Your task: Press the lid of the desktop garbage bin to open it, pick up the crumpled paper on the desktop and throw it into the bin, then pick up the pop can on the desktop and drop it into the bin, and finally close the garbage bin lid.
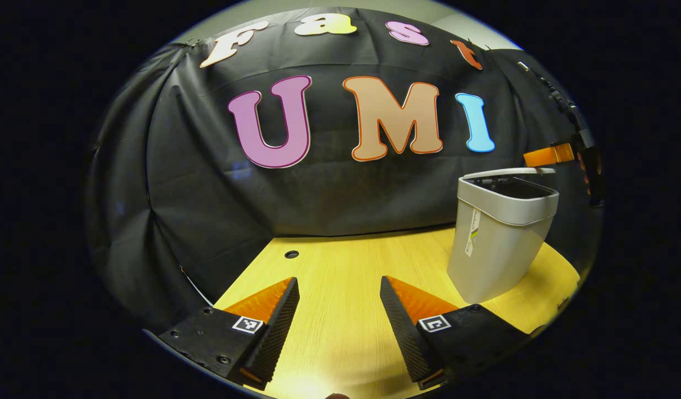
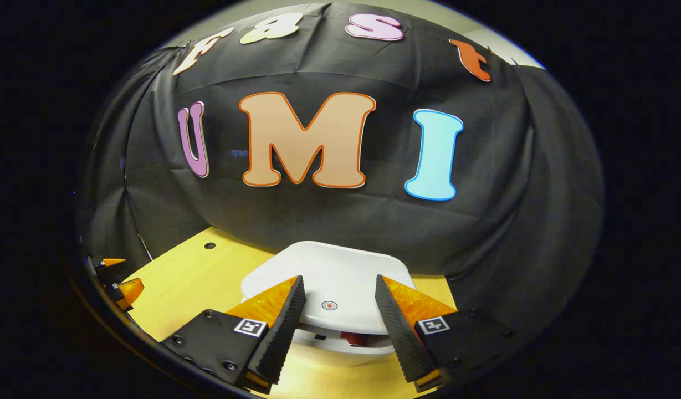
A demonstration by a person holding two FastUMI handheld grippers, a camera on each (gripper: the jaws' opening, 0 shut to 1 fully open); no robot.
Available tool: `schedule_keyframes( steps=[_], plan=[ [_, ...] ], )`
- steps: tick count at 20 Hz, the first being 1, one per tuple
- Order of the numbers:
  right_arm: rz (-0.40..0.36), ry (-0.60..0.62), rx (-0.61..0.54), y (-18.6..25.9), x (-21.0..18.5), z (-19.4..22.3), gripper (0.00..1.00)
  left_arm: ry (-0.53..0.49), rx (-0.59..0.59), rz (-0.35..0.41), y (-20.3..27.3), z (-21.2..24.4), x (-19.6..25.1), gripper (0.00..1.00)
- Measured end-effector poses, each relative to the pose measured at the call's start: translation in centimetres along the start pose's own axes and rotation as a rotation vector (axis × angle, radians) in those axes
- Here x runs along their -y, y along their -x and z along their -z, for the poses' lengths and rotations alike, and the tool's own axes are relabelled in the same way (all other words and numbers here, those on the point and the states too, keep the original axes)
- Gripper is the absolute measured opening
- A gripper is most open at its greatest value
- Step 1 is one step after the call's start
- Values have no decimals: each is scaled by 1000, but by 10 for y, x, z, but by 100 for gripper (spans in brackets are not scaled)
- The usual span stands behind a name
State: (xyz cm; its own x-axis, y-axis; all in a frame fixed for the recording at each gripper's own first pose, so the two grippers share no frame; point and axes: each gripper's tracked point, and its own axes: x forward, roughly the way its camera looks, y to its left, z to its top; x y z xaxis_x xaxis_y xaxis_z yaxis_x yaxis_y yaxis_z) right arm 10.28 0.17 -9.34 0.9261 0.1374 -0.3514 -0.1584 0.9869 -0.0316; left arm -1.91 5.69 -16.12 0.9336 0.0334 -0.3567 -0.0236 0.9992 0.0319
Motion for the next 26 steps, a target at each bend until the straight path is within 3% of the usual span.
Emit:
schedule_keyframes(
  steps=[11,26],
  plan=[
    [8,-88,-51,0,-7,38,82,-8,-5,11,-2,3,4,86],
    [68,-123,-35,7,-11,52,81,-29,-1,35,-2,-1,14,90]
  ],
)
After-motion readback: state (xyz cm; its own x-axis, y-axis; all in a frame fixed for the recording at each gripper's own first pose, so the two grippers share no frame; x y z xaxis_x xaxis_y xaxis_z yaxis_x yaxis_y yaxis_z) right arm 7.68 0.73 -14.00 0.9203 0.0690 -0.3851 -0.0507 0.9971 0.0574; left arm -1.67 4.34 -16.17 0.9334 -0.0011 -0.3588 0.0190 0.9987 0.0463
